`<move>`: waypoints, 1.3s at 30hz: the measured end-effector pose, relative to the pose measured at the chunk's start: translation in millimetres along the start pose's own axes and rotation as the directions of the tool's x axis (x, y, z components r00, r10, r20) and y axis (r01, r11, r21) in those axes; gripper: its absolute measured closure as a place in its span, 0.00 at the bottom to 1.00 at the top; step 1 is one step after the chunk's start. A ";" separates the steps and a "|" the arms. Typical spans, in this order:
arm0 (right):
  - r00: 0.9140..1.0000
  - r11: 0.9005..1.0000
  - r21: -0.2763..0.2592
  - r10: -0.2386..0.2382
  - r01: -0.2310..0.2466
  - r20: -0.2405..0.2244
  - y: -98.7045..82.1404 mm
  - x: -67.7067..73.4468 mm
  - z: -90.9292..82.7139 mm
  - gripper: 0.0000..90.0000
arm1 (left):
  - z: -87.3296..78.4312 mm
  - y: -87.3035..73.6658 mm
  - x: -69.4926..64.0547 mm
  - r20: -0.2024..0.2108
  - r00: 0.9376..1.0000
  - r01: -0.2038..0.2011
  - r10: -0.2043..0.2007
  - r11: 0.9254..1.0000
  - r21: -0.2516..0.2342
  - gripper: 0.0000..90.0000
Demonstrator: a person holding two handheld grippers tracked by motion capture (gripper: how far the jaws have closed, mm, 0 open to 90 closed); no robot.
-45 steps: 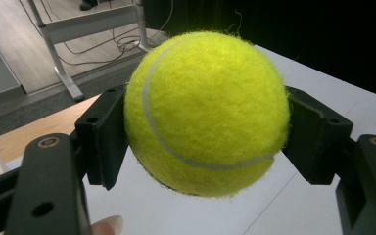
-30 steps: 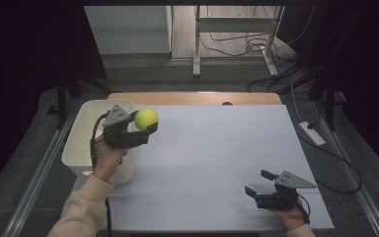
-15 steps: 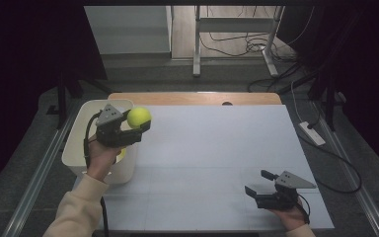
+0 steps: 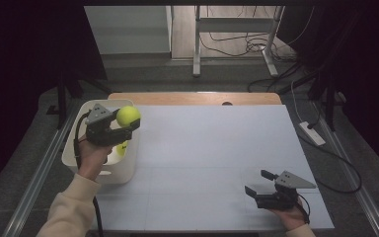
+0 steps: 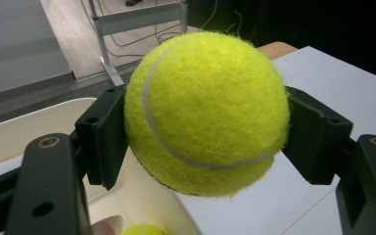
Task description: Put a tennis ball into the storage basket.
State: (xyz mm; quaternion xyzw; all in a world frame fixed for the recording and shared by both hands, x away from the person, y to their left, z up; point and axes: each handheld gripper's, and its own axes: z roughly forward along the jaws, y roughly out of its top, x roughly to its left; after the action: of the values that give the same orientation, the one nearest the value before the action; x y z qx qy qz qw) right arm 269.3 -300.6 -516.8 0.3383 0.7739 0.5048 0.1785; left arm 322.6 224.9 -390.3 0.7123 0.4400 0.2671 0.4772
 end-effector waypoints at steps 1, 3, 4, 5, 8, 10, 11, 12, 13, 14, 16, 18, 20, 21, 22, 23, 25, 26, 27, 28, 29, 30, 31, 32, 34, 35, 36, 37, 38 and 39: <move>1.000 1.000 0.000 0.000 0.000 0.000 0.0 0.0 0.0 0.12 | -0.8 -0.7 1.8 -0.007 1.000 0.002 -0.002 1.000 0.001 0.30; 1.000 1.000 0.000 0.001 -0.001 0.000 0.0 0.0 0.0 0.12 | -2.1 -1.9 4.7 -0.016 1.000 0.005 -0.005 1.000 0.005 0.30; 1.000 1.000 0.000 0.001 -0.001 0.000 0.0 0.1 0.0 0.12 | -2.7 -2.4 6.1 -0.022 1.000 0.007 -0.007 1.000 0.005 0.30; 1.000 1.000 0.000 0.000 0.000 0.000 0.1 0.2 0.1 0.12 | -2.7 -2.4 6.1 -0.022 1.000 0.007 -0.007 1.000 0.005 0.30; 1.000 1.000 0.003 -0.001 0.001 0.001 0.1 0.5 0.2 0.12 | -4.7 -4.2 12.4 -0.044 0.999 0.017 -0.017 1.000 0.007 0.30; 1.000 1.000 0.002 0.000 0.000 0.000 0.1 0.6 0.3 0.12 | -5.2 -5.1 15.1 -0.051 0.998 0.024 -0.023 1.000 0.008 0.30; 1.000 1.000 0.003 0.001 -0.001 0.000 0.1 0.6 0.4 0.12 | -5.5 -5.5 16.4 -0.056 0.998 0.027 -0.026 1.000 0.010 0.30; 1.000 1.000 0.003 0.000 0.000 0.000 0.1 0.5 0.5 0.12 | -5.7 -5.9 17.5 -0.060 0.998 0.029 -0.028 1.000 0.011 0.30; 1.000 1.000 0.003 0.000 0.000 0.000 0.1 0.4 0.5 0.12 | -6.2 -6.2 18.8 -0.064 0.998 0.030 -0.029 0.999 0.014 0.30; 1.000 1.000 0.003 0.001 -0.001 0.000 0.1 0.4 0.6 0.12 | -6.6 -6.4 19.8 -0.069 0.997 0.032 -0.031 0.999 0.014 0.30; 1.000 1.000 0.003 0.001 -0.001 0.000 0.1 0.4 0.6 0.12 | -7.2 -6.5 21.4 -0.074 0.997 0.033 -0.032 0.999 0.015 0.30; 1.000 1.000 0.004 0.001 -0.001 0.000 0.1 0.6 0.7 0.12 | -7.9 -6.8 23.8 -0.081 0.996 0.039 -0.037 0.999 0.017 0.30; 1.000 1.000 0.005 0.002 -0.002 -0.001 0.1 0.8 0.8 0.12 | -8.4 -7.2 26.3 -0.087 0.995 0.044 -0.042 0.999 0.019 0.30; 1.000 1.000 0.005 0.002 -0.002 -0.001 0.2 0.8 0.8 0.12 | -8.5 -7.5 28.1 -0.094 0.994 0.048 -0.046 0.999 0.022 0.30; 1.000 1.000 0.006 0.002 -0.002 0.000 0.2 0.9 0.8 0.12 | -8.5 -7.9 30.2 -0.099 0.994 0.055 -0.053 0.998 0.023 0.30; 1.000 1.000 0.007 0.003 -0.003 -0.001 0.1 0.9 0.8 0.12 | -8.5 -8.2 31.4 -0.102 0.993 0.058 -0.055 0.998 0.025 0.30; 1.000 1.000 0.007 0.004 -0.004 0.000 0.1 0.8 0.8 0.12 | -8.7 -8.8 34.4 -0.112 0.992 0.065 -0.061 0.997 0.030 0.30; 1.000 1.000 0.005 0.002 -0.002 0.000 0.1 0.6 0.9 0.12 | -9.1 -9.1 36.6 -0.117 0.991 0.070 -0.066 0.997 0.032 0.30; 1.000 1.000 0.005 0.001 -0.001 0.001 0.1 0.4 0.9 0.12 | -9.8 -9.1 38.4 -0.123 0.990 0.069 -0.064 0.997 0.035 0.30; 1.000 1.000 0.005 0.002 -0.002 0.001 0.0 0.4 0.9 0.12 | -10.3 -9.1 39.6 -0.130 0.989 0.069 -0.064 0.997 0.035 0.30; 1.000 1.000 0.006 0.002 -0.002 0.001 0.0 0.5 0.9 0.12 | -11.1 -8.9 41.2 -0.139 0.988 0.069 -0.063 0.997 0.038 0.30; 1.000 1.000 0.006 0.002 -0.002 0.001 0.0 0.5 1.0 0.12 | -11.6 -8.8 42.8 -0.142 0.988 0.071 -0.065 0.997 0.039 0.30; 1.000 1.000 0.007 0.001 -0.001 0.001 0.0 0.5 1.1 0.12 | -12.2 -8.9 44.6 -0.147 0.987 0.073 -0.066 0.996 0.042 0.30; 1.000 1.000 0.009 0.001 -0.001 0.002 0.0 0.5 1.2 0.12 | -12.2 -8.9 44.6 -0.147 0.987 0.073 -0.066 0.996 0.042 0.30; 1.000 1.000 0.009 0.000 0.000 0.001 0.1 0.4 1.5 0.12 | -13.0 -9.5 47.8 -0.157 0.986 0.074 -0.064 0.996 0.053 0.30; 1.000 1.000 0.010 0.000 0.000 0.000 0.2 0.5 1.7 0.12 | -13.2 -9.9 48.9 -0.159 0.985 0.076 -0.066 0.996 0.055 0.30; 1.000 1.000 0.010 0.000 0.000 0.000 0.3 0.6 1.9 0.12 | -13.4 -10.2 50.2 -0.162 0.984 0.079 -0.069 0.995 0.057 0.30; 1.000 1.000 0.010 0.000 0.000 0.000 0.3 0.6 2.1 0.12 | -13.5 -10.7 51.5 -0.163 0.984 0.083 -0.073 0.995 0.058 0.30; 1.000 1.000 0.011 -0.001 0.001 0.000 0.3 0.7 2.3 0.12 | -13.3 -11.1 52.6 -0.165 0.983 0.088 -0.077 0.994 0.063 0.30; 1.000 1.000 0.010 -0.003 0.003 0.000 0.3 0.6 2.5 0.12 | -12.9 -11.6 54.1 -0.167 0.983 0.091 -0.078 0.993 0.070 0.30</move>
State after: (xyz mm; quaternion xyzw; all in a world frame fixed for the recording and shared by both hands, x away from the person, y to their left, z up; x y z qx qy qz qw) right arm 270.5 -298.5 -517.6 0.3381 0.7769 0.5005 0.1775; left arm 333.4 280.1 -397.9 0.6863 0.5177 0.2871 0.4225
